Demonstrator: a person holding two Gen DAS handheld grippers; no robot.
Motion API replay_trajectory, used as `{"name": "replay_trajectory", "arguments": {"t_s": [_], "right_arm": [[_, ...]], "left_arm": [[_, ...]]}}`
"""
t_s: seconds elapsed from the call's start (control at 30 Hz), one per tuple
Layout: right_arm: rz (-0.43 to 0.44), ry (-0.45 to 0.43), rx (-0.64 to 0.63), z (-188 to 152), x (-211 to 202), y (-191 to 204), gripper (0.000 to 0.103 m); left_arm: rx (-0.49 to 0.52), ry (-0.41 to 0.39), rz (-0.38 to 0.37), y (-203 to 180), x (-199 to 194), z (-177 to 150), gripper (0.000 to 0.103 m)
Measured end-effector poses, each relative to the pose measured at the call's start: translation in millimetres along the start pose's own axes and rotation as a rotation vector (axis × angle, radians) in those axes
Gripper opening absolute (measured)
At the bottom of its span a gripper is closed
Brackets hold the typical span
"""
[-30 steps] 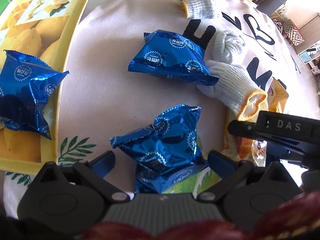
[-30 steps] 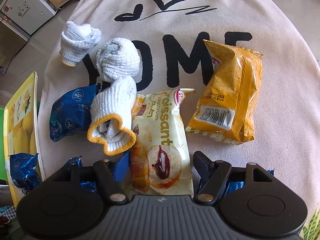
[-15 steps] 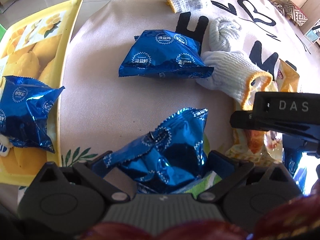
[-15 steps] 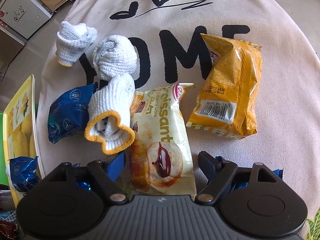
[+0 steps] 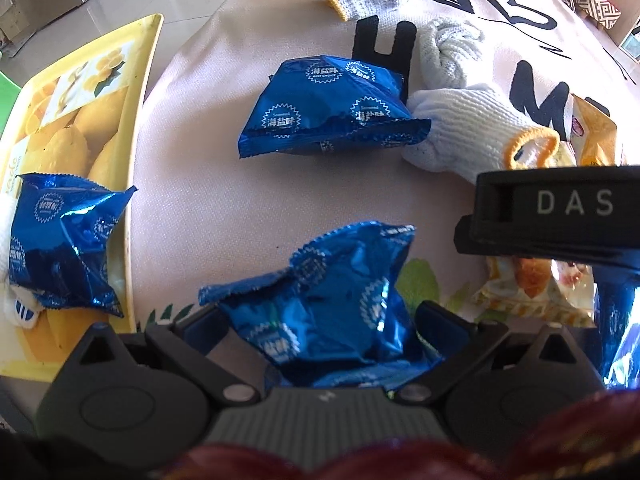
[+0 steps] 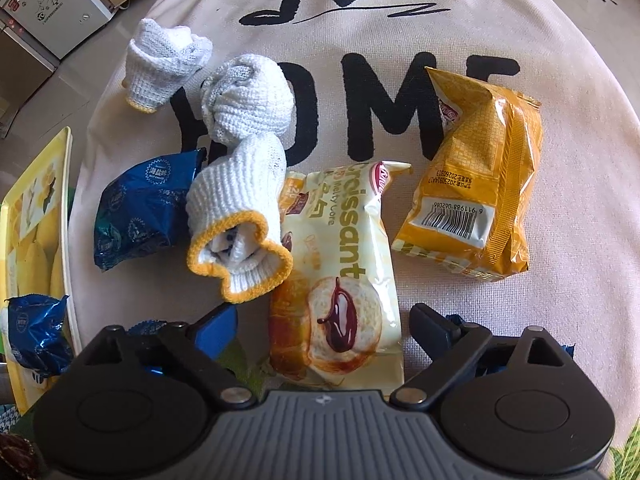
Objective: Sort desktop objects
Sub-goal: 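Position the left tool around the blue packet while the right tool aligns over the croissant packet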
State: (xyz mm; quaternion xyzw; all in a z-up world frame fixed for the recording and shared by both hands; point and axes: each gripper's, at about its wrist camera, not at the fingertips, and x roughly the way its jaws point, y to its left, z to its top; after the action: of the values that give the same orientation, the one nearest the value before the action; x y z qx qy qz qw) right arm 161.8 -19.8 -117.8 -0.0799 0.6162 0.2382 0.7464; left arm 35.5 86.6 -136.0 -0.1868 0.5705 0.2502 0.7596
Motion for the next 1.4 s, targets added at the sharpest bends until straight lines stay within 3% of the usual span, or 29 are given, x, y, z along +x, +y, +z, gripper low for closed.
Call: {"name": "replay_trajectory", "arguments": {"t_s": [0.37, 0.63, 1.07, 1.23, 1.33, 1.4], "right_arm": [[-0.047, 0.002, -0.069, -1.4, 3.9, 5.3, 0.103], [-0.070, -0.016, -0.079, -2.6, 5.3, -0.4, 0.103], [-0.076, -0.015, -0.094, -0.6, 13.4, 26.5, 0.102], [-0.092, -0.031, -0.096, -0.6, 13.1, 26.7, 0.092], [-0.081, -0.053, -0.101, 0.7, 5.1, 24.1, 0.073], [-0.055, -0.055, -0.095, 1.6, 2.4, 22.4, 0.063]], "left_arm": [[-0.004, -0.008, 0.002, 0.8, -3.8, -3.6, 0.103], [-0.009, -0.007, 0.002, -3.1, 0.8, -0.7, 0.103], [0.013, 0.003, -0.004, -3.9, -0.6, -1.9, 0.103], [0.029, 0.011, -0.010, -4.3, -1.5, -2.5, 0.102], [0.033, 0.004, -0.016, -4.1, -3.6, -3.3, 0.099], [0.028, -0.010, -0.018, -2.7, -7.0, -2.8, 0.090]]}}
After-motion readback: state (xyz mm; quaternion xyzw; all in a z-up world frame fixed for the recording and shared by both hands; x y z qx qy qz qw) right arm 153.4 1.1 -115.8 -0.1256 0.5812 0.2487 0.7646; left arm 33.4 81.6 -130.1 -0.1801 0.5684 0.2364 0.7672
